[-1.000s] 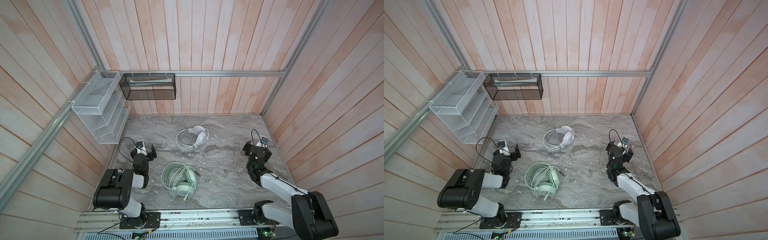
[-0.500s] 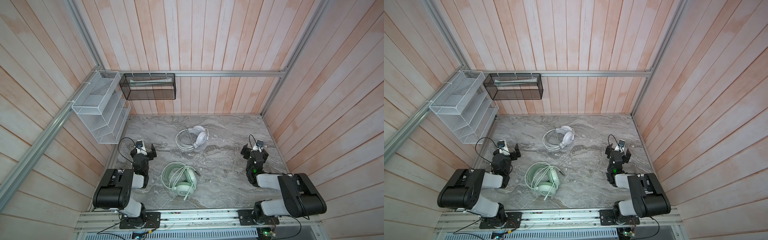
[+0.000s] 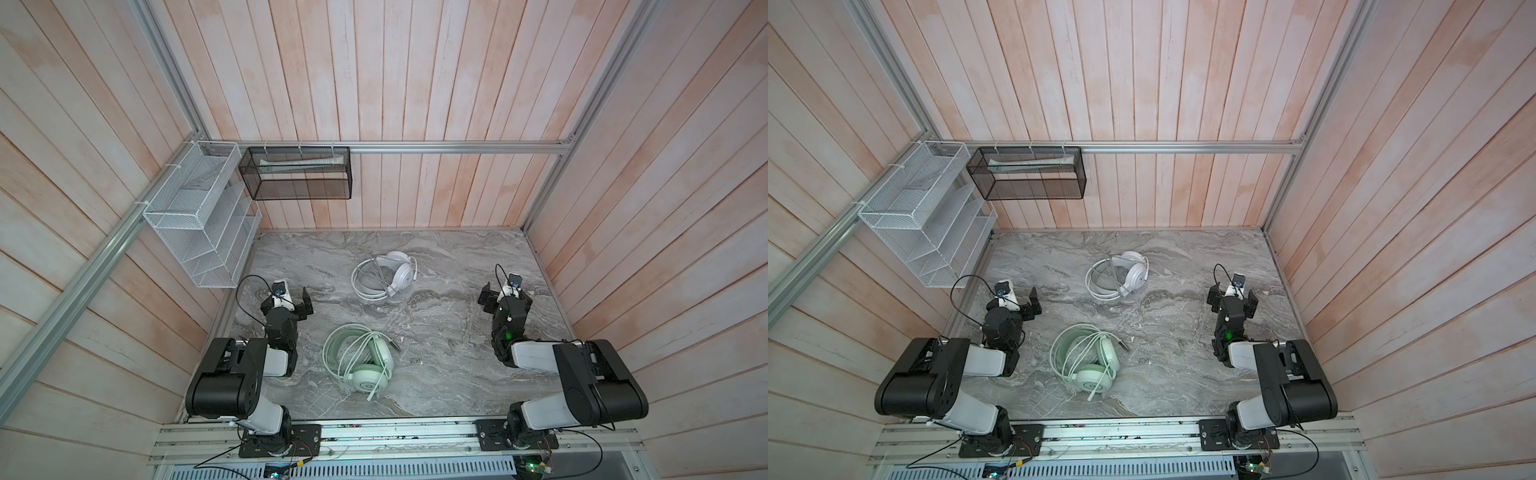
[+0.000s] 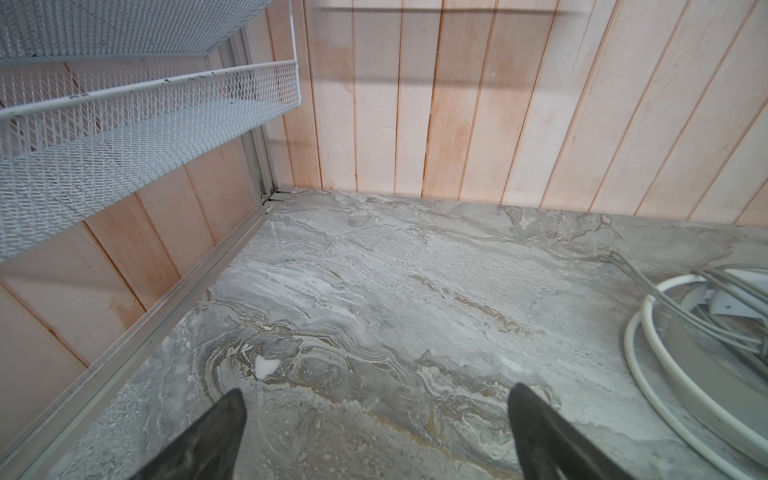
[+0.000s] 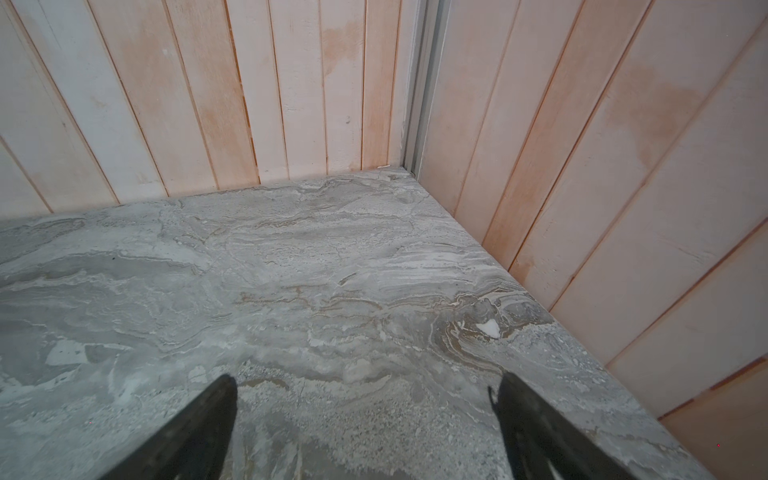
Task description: Wrap the headphones
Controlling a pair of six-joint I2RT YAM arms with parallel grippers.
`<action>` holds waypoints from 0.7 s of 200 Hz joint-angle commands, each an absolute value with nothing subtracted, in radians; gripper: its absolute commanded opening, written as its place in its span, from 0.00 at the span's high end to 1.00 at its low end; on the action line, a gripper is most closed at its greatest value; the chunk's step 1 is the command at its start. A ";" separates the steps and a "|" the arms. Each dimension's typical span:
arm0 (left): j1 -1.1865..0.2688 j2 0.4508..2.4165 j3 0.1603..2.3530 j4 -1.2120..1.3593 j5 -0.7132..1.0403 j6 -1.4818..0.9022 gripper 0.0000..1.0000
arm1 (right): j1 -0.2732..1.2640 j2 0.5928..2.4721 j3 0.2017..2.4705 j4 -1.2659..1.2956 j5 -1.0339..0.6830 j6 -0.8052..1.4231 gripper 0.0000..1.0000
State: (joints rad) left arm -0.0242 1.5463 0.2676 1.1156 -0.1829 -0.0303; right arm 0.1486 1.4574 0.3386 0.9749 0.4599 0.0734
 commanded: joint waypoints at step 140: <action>-0.019 1.542 0.278 1.135 -0.169 -0.036 0.01 | 0.108 1.516 0.280 1.177 0.359 0.032 0.02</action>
